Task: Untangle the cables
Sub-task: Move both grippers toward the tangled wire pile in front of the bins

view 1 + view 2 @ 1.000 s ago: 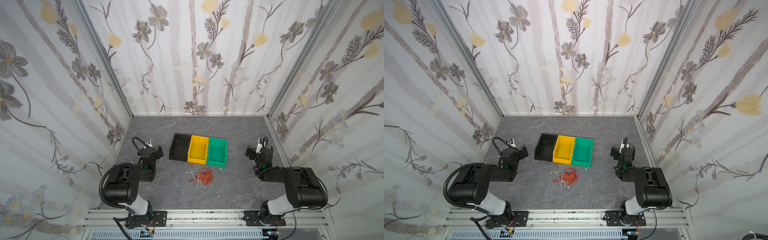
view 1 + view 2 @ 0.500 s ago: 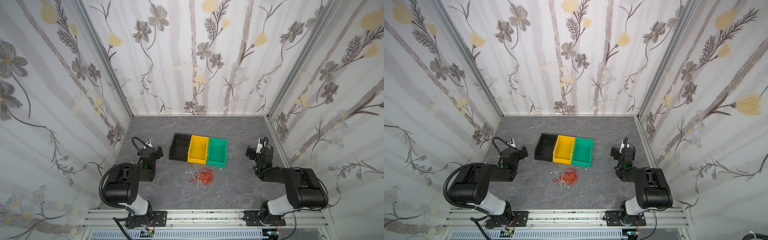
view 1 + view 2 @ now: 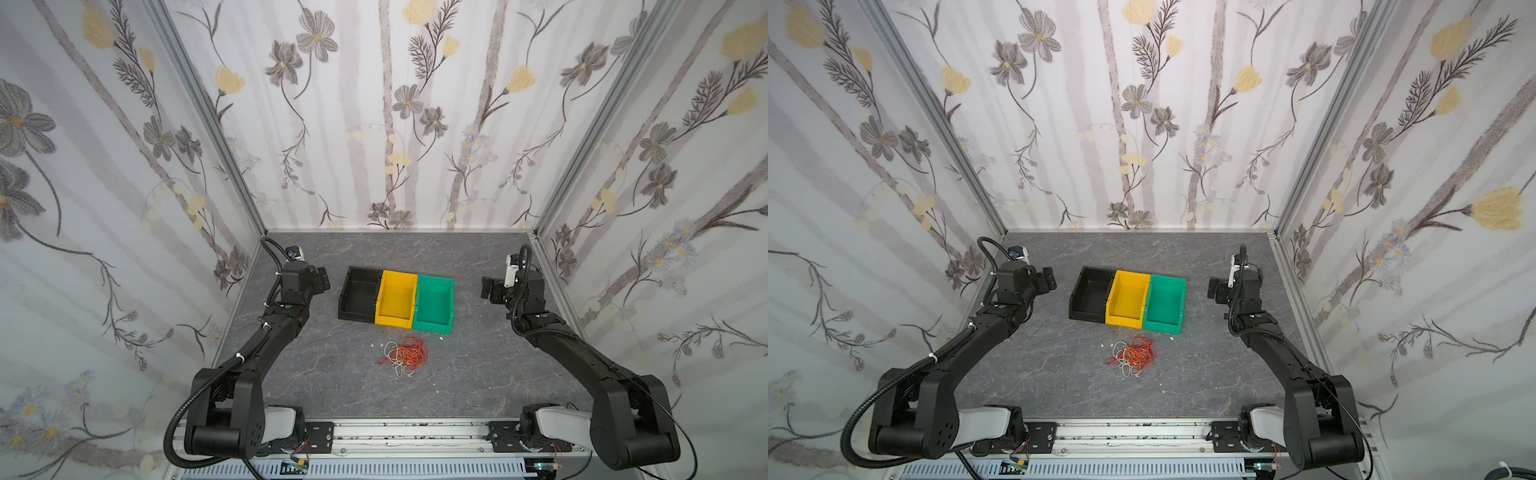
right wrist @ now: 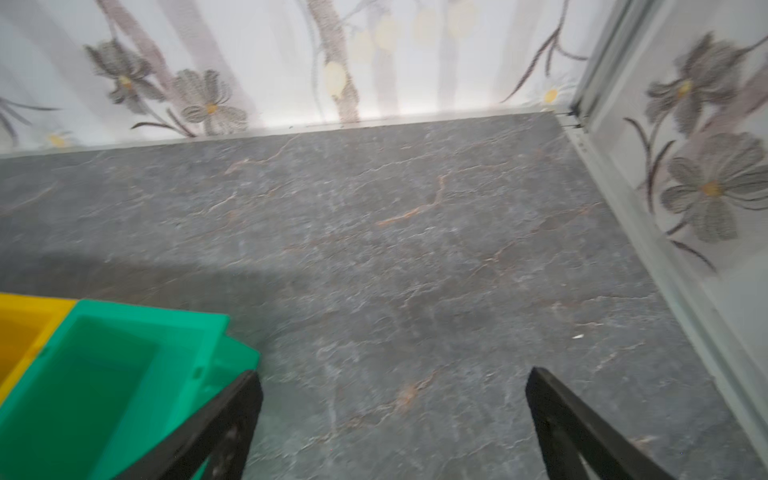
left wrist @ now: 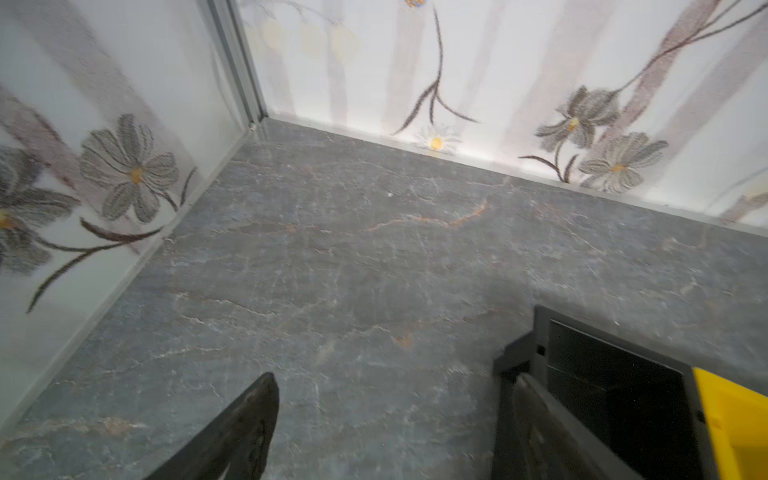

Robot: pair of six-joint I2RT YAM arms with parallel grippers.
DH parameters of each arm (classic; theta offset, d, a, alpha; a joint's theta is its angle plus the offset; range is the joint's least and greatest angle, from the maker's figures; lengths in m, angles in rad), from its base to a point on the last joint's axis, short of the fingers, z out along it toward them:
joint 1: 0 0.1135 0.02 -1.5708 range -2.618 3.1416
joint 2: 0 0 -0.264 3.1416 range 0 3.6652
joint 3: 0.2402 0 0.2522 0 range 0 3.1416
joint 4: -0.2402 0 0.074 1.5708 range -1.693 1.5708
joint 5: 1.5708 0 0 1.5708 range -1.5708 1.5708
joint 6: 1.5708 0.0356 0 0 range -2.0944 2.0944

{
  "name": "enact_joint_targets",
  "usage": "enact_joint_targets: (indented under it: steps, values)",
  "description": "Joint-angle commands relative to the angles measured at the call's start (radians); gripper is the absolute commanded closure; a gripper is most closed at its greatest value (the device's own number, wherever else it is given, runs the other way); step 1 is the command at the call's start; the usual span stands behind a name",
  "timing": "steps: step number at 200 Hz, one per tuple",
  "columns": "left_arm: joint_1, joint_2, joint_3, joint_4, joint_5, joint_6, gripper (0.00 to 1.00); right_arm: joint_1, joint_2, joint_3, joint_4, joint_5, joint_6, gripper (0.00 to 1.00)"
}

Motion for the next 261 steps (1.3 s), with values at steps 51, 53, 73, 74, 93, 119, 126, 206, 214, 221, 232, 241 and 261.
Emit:
enact_joint_targets:
  steps: [51,53,73,74,93,119,126,206,214,221,232,241,261]
  values:
    - [-0.229,-0.142,-0.04,-0.298,0.232,-0.245,0.1,0.331,-0.051,-0.033,-0.203,-0.179,0.366,0.04]
    - [-0.24,-0.144,-0.044,-0.296,0.234,-0.25,0.1,0.344,-0.05,-0.034,-0.204,-0.181,0.374,0.04]
    - [-0.33,-0.141,-0.084,-0.267,0.26,-0.291,0.1,0.44,-0.037,-0.057,-0.189,-0.183,0.444,0.06]
    - [-0.334,-0.14,-0.086,-0.267,0.257,-0.293,0.1,0.446,-0.036,-0.058,-0.187,-0.182,0.447,0.06]
    - [-0.403,-0.133,-0.12,-0.247,0.239,-0.314,0.1,0.526,-0.009,-0.078,-0.157,-0.16,0.502,0.08]
    - [-0.475,-0.121,-0.182,-0.15,0.273,-0.344,0.1,0.586,0.045,-0.094,-0.1,-0.169,0.547,0.11]
    - [-0.492,-0.112,-0.199,-0.125,0.286,-0.351,0.1,0.62,0.064,-0.101,-0.082,-0.171,0.554,0.12]
    - [-0.645,0.115,-0.234,0.082,0.322,-0.435,0.24,0.663,0.1,-0.05,-0.175,-0.222,0.515,0.29]
    - [-0.657,0.142,-0.231,0.101,0.319,-0.435,0.3,0.669,0.081,-0.045,-0.199,-0.214,0.508,0.29]
    - [-0.665,0.163,-0.23,0.119,0.312,-0.437,0.33,0.674,0.067,-0.04,-0.219,-0.21,0.502,0.29]
    - [-0.673,0.196,-0.239,0.158,0.302,-0.446,0.35,0.68,0.049,-0.033,-0.245,-0.208,0.492,0.31]
    - [-0.678,0.22,-0.246,0.193,0.299,-0.457,0.39,0.686,0.038,-0.024,-0.27,-0.208,0.485,0.33]
    - [-0.686,0.261,-0.239,0.228,0.296,-0.479,0.46,0.706,0.022,0.001,-0.323,-0.208,0.475,0.36]
